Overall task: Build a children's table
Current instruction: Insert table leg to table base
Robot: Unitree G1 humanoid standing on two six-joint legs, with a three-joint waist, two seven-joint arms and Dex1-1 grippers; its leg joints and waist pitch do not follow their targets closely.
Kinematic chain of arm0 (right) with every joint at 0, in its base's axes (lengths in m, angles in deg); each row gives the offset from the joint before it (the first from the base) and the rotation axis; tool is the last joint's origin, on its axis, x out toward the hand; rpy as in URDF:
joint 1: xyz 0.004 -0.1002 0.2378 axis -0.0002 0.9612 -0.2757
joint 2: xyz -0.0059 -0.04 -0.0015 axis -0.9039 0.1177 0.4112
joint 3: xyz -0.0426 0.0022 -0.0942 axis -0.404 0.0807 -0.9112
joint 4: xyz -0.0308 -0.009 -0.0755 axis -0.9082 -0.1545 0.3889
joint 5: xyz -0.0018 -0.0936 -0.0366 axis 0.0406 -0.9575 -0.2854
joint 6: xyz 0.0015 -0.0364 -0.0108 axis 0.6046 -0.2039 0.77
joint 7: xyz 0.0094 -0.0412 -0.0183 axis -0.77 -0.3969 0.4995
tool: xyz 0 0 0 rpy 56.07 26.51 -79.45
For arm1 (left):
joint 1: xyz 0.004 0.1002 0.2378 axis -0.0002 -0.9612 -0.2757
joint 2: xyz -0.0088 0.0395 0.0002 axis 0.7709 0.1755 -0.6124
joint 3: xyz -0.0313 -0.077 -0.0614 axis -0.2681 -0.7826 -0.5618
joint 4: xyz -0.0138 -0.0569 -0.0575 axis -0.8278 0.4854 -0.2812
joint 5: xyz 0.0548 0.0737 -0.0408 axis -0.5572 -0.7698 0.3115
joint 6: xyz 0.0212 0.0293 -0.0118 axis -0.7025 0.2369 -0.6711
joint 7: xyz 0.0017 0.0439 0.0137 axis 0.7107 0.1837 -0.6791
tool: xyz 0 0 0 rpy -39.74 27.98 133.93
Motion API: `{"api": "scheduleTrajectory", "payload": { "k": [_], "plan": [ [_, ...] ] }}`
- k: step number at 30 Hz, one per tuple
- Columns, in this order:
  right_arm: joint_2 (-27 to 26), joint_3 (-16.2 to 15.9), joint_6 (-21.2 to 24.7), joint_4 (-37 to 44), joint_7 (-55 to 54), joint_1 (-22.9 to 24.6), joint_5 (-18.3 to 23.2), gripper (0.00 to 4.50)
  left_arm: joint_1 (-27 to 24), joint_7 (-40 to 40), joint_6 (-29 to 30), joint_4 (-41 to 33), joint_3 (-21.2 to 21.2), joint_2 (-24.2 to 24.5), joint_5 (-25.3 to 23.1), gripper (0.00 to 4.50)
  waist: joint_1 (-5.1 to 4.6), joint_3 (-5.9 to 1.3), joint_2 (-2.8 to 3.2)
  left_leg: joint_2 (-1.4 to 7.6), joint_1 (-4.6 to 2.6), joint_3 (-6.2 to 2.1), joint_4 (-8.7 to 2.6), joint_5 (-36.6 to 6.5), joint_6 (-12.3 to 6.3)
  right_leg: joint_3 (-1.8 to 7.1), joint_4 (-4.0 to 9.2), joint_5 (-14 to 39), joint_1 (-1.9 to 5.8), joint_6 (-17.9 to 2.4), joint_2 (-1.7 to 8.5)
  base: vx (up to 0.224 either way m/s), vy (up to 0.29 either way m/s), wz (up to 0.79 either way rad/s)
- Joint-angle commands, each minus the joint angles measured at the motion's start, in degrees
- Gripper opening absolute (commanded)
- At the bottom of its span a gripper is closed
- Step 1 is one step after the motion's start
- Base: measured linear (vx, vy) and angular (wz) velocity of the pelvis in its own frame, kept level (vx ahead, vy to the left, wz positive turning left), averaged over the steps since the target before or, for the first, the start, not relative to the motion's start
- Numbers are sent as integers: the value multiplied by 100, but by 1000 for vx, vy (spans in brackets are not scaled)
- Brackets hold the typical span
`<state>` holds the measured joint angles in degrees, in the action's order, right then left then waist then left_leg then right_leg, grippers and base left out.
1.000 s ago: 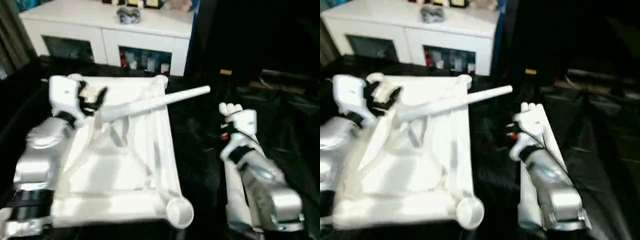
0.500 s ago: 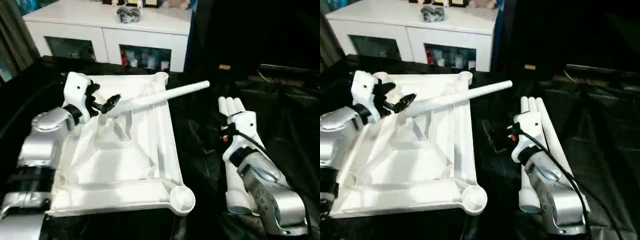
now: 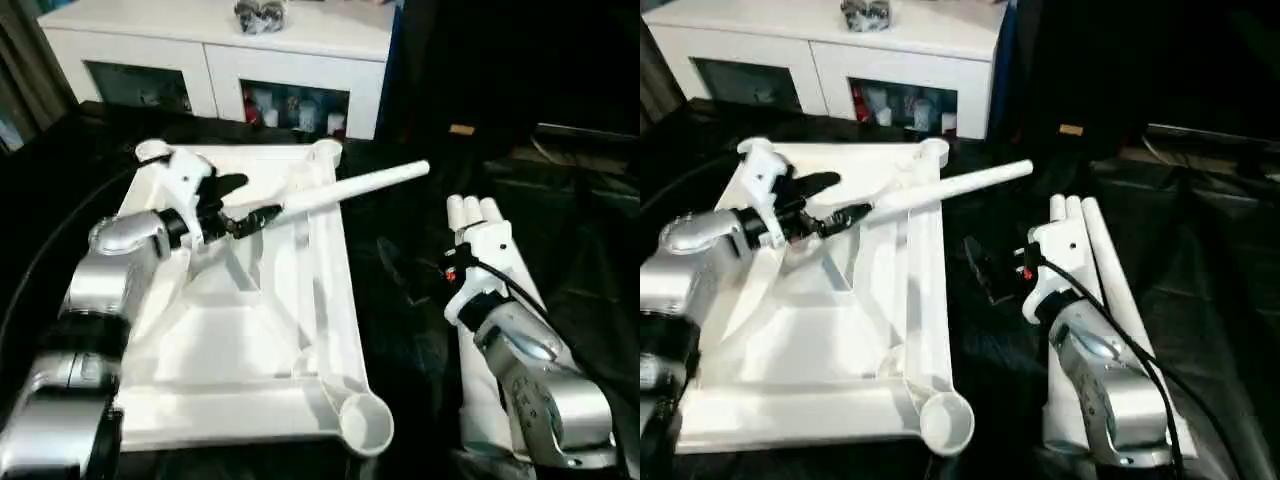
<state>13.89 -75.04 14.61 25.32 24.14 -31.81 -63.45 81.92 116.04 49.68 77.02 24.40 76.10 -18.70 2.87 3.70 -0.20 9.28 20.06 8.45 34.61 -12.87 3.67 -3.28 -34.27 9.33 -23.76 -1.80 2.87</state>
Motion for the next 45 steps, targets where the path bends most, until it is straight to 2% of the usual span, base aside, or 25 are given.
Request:
{"api": "scheduleTrajectory", "payload": {
  "k": [1, 3, 4, 6, 9, 11, 13, 19, 26, 31, 32, 38, 45],
  "plan": [
    [98, 8, 93, 145, 60, 71, 40, 450, 342, 41, -446, 585, 202, 133, -478, 447, 22, -475, 62, 265, 4, -54, -334, 325, -537, 314, 211, -231, 435, -1221, 512, 0, 0, 0],
    [150, 58, 142, 216, 68, 124, 67, 450, 666, -116, -725, 1083, 289, 183, -667, 447, 25, -459, 33, 290, -7, -52, -361, 74, -404, 318, 234, 50, 451, -1220, 532, 0, 0, 0],
    [182, 76, 177, 257, 68, 149, 69, 450, 808, -122, -797, 1308, 336, 206, -710, 447, 16, -441, 62, 289, -1, -49, -368, -13, -360, 318, 261, 193, 443, -1211, 522, 0, 0, 0],
    [235, 118, 241, 348, 71, 209, 87, 450, 1007, -125, -837, 1636, 408, 219, -780, 447, 25, -430, 54, 303, -44, -38, -389, -326, -177, 322, 293, 577, 436, -1166, 527, 0, 0, 0],
    [318, 152, 332, 471, 58, 288, 124, 450, 1260, -3, -817, 2195, 396, 122, -795, 447, 16, -389, 61, 300, -43, -19, -408, -545, -69, 312, 380, 1094, 425, -1068, 526, 0, 0, 0],
    [320, 154, 347, 485, 57, 297, 122, 450, 1293, 102, -810, 2314, 359, 81, -765, 447, 27, -408, 38, 309, -39, -17, -406, -547, -34, 320, 365, 1204, 448, -1035, 544, 0, 0, 0],
    [336, 149, 384, 523, 52, 317, 121, 450, 1412, 150, -827, 2652, 286, -25, -801, 447, 26, -410, 40, 305, -45, -2, -396, -450, -77, 314, 370, 1096, 426, -1062, 534, 0, 0, 0],
    [408, 142, 494, 636, 42, 336, 137, 450, 1592, -542, -974, 3192, 385, -122, -1158, 447, 21, -440, 35, 332, -24, -1, -379, -284, -161, 296, 319, 704, 450, -1171, 537, 0, 0, 0],
    [491, 181, 649, 825, 80, 399, 170, 450, 1609, -1320, -1092, 3450, 535, -150, -1513, 447, 8, -441, 25, 323, -11, 8, -367, -260, -230, 294, 329, 698, 469, -1151, 531, 0, 0, 0],
    [533, 165, 676, 851, 107, 411, 183, 450, 1581, -1336, -1101, 3482, 587, -179, -1596, 447, 5, -431, 23, 326, -16, 13, -369, -331, -220, 293, 361, 946, 452, -1096, 534, 0, 0, 0],
    [640, 143, 726, 889, 157, 394, 196, 450, 1574, -1315, -1120, 3534, 664, -228, -1754, 447, -9, -429, 40, 327, -18, 14, -367, -334, -223, 293, 367, 957, 450, -1087, 525, 0, 0, 0],
    [798, 189, 808, 978, 253, 402, 234, 450, 1589, -1123, -1012, 3602, 773, -263, -1941, 447, -40, -442, 24, 326, -10, 11, -357, -240, -298, 291, 354, 768, 465, -1117, 523, 0, 0, 0],
    [997, 311, 874, 1012, 366, 407, 265, 450, 1646, -334, -735, 3660, 1005, -210, -2183, 447, -90, -431, 22, 318, -6, 12, -358, -332, -321, 285, 393, 1019, 465, -1120, 525, 0, 0, 0]
  ]
}}
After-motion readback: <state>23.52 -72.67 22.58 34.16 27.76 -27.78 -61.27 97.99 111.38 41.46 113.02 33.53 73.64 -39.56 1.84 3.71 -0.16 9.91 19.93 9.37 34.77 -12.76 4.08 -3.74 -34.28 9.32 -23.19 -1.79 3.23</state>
